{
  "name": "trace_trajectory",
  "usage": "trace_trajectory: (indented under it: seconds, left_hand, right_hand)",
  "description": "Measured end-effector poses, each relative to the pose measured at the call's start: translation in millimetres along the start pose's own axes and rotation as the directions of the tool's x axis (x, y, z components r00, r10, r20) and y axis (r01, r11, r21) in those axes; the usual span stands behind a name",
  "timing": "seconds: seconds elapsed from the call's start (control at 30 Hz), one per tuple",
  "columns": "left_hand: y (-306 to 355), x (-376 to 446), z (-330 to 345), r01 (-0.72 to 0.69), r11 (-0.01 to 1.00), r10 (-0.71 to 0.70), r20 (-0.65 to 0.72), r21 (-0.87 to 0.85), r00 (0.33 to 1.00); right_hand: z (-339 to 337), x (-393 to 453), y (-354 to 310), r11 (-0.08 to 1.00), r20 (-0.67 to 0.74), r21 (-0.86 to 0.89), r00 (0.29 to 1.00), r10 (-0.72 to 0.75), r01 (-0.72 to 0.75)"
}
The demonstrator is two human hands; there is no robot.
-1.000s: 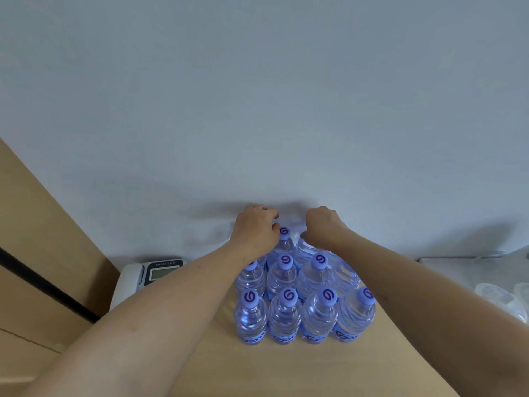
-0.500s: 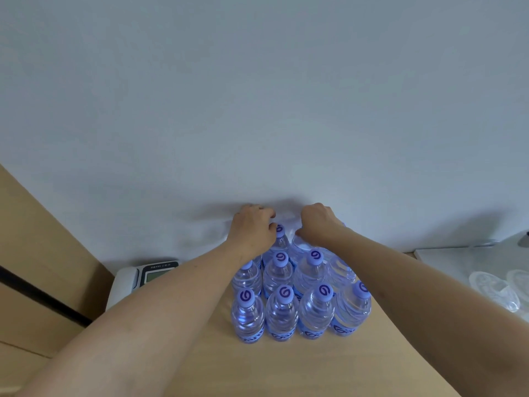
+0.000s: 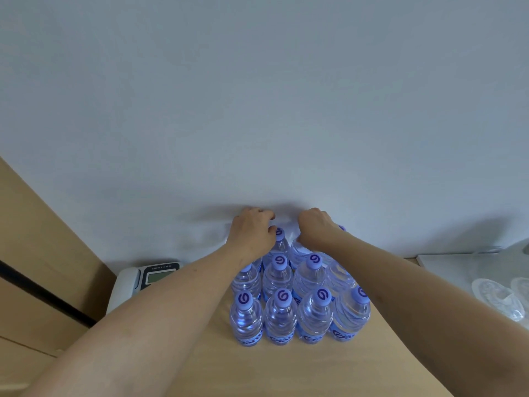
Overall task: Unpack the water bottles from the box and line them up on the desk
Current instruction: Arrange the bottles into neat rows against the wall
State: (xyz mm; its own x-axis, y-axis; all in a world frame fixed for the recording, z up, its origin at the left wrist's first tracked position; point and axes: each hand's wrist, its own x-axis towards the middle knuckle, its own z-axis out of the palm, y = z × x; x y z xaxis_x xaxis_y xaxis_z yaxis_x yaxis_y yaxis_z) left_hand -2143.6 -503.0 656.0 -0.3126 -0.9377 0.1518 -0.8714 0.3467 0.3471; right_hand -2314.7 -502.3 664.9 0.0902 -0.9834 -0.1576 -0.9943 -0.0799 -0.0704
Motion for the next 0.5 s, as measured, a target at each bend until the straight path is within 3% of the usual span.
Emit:
trace_trajectory:
  seconds: [0.17,0.5]
  left_hand:
    - [-3.4,-2.2,-1.3,0.013,1.0,-0.013,0.003,0.004,1.0]
    - [-1.4,-7.0,-7.4,0.024,1.0,-0.024,-0.003,-0.005,1.0]
  right_hand:
    - [-2.8,-3.0,2.3,0.997,0.008,-0.004,0.997,-0.082,0.082]
    - [0.7,-4.0,4.1,1.0,-0.024,0.027,1.0,0.013,-0.012]
